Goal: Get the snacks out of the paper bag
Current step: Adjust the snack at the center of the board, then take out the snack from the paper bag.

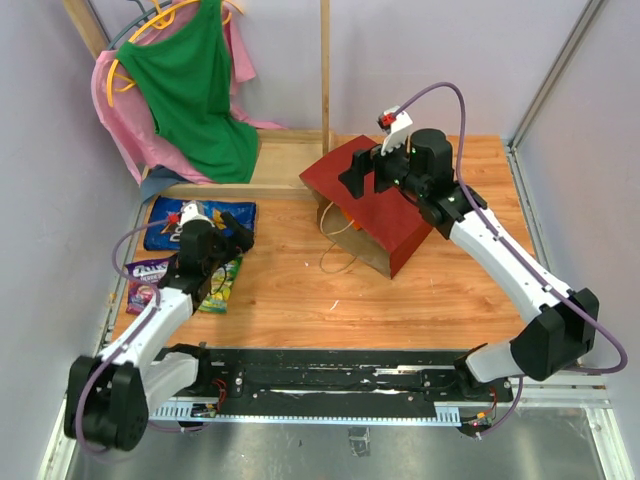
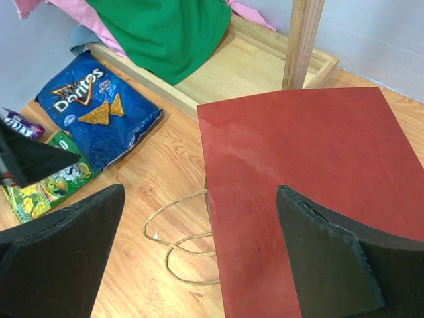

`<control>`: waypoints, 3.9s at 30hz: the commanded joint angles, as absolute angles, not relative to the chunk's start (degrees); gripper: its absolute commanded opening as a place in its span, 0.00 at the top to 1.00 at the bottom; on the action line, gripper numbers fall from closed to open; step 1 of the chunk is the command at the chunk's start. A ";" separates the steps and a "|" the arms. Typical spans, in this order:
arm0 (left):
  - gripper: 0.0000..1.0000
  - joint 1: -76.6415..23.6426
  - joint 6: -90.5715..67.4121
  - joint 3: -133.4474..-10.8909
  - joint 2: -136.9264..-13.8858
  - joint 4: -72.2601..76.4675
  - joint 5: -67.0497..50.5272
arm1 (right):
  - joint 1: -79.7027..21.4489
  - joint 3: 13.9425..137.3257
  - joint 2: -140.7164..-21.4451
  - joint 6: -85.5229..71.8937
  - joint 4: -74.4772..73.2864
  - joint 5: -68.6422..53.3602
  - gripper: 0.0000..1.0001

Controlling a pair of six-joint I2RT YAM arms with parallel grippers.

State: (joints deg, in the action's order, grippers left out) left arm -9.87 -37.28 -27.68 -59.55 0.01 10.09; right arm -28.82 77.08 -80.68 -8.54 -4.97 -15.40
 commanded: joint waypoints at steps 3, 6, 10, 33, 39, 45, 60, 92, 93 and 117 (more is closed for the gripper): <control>0.00 -11.40 -33.63 -26.83 -51.16 10.54 -5.73 | -30.61 82.18 -83.19 -3.72 -10.46 -9.33 0.01; 0.00 -13.94 -33.78 -26.96 -52.04 11.51 -5.64 | -34.39 86.97 -84.74 4.22 -17.85 -5.56 0.07; 0.00 -15.08 -34.78 -26.42 -54.84 14.08 -7.70 | -37.41 95.41 -89.23 11.85 -32.37 -11.42 0.09; 0.00 -15.56 -35.70 -22.71 -58.87 24.12 -16.40 | -48.17 76.94 -88.78 -1.26 -27.35 -6.89 0.34; 0.00 -15.56 -36.21 -21.07 -58.88 25.53 -16.96 | -48.21 78.13 -88.51 1.04 -24.01 -2.05 0.34; 0.00 -15.54 -35.95 -20.67 -58.42 25.12 -16.37 | -48.16 83.39 -93.01 2.96 -26.06 -2.35 0.33; 0.00 -15.56 -36.32 -20.15 -59.75 25.75 -15.87 | -48.09 89.03 -101.80 4.32 -24.83 1.22 0.36; 0.00 -21.94 -38.33 -26.29 -71.41 31.09 -16.91 | -36.08 92.85 -90.58 -3.35 -16.73 -17.71 0.99; 0.00 -23.07 -38.48 -27.49 -72.46 31.34 -16.89 | -35.66 92.65 -90.07 -3.34 -16.88 -17.42 0.99; 0.00 -37.02 -50.47 -61.26 -115.84 37.87 -9.44 | -20.98 80.92 -80.05 -12.57 -7.18 -24.20 0.99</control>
